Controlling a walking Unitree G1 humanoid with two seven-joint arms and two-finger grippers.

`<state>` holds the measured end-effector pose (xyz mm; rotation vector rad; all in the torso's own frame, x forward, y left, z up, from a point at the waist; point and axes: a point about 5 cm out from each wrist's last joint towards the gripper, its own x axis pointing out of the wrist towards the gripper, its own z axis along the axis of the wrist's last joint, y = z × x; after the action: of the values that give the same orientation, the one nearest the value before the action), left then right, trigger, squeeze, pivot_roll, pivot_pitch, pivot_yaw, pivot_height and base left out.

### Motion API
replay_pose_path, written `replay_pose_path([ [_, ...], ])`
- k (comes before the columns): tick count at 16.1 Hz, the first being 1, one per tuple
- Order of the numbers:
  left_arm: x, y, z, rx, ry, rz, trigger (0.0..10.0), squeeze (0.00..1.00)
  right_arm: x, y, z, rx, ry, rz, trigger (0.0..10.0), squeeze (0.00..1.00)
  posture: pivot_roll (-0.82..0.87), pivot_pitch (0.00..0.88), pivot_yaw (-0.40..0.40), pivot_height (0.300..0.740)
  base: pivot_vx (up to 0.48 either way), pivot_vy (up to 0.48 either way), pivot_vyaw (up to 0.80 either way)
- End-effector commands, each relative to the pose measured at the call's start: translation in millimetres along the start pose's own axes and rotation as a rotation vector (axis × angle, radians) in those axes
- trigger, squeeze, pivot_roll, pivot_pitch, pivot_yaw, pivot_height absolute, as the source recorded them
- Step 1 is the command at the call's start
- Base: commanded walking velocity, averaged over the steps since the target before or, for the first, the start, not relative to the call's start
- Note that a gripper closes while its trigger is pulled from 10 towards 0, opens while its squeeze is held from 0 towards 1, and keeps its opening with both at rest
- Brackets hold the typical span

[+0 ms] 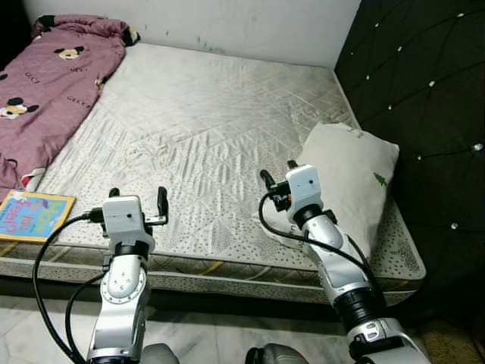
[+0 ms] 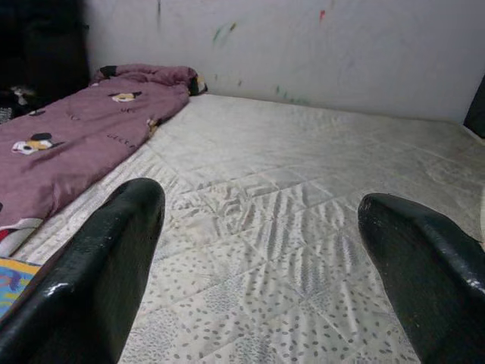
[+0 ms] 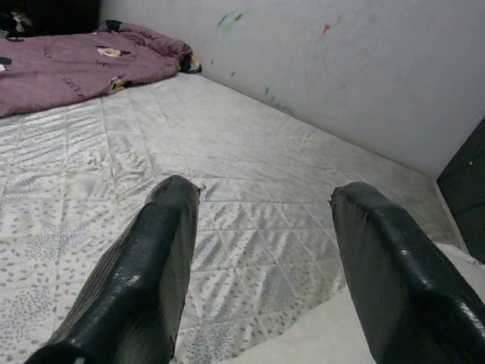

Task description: Clean up the room

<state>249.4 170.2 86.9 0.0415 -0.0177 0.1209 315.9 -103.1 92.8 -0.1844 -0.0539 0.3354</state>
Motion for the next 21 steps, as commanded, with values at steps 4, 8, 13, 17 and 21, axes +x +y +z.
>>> replay_pose_path([
  [4, 2.7, -8.7, 4.0, -0.009, -0.001, -0.038, 10.0, 0.0, -3.1, -8.6, -0.3, -0.009, -0.001, -0.021, 10.0, 0.0, 0.01, 0.009, -0.088, 0.74, 0.0, -0.284, 0.0],
  [8, 3.3, -9.2, 4.5, -0.01, -0.001, -0.039, 10.0, 0.0, -2.5, -8.8, -0.6, -0.011, 0.002, -0.018, 10.0, 0.0, 0.01, 0.004, -0.093, 0.74, 0.0, -0.286, 0.0],
  [13, 4.5, -8.2, 5.7, -0.016, -0.008, -0.034, 10.0, 0.0, -0.9, -8.1, 0.2, -0.013, 0.0, -0.015, 10.0, 0.0, 0.01, 0.0, -0.091, 0.74, 0.0, 0.0, 0.0],
  [17, 5.0, -8.5, 7.2, -0.025, -0.018, -0.039, 10.0, 0.0, -1.3, -8.9, 0.6, -0.013, -0.003, -0.02, 10.0, 0.0, 0.01, 0.0, -0.089, 0.74, 0.0, 0.0, 0.0],
  [21, 4.0, -9.4, 9.0, -0.042, -0.032, -0.049, 10.0, 0.0, -1.9, -10.7, 0.6, -0.003, -0.002, -0.027, 10.0, 0.0, 0.0, 0.002, -0.088, 0.74, 0.148, 0.0, 0.0],
])
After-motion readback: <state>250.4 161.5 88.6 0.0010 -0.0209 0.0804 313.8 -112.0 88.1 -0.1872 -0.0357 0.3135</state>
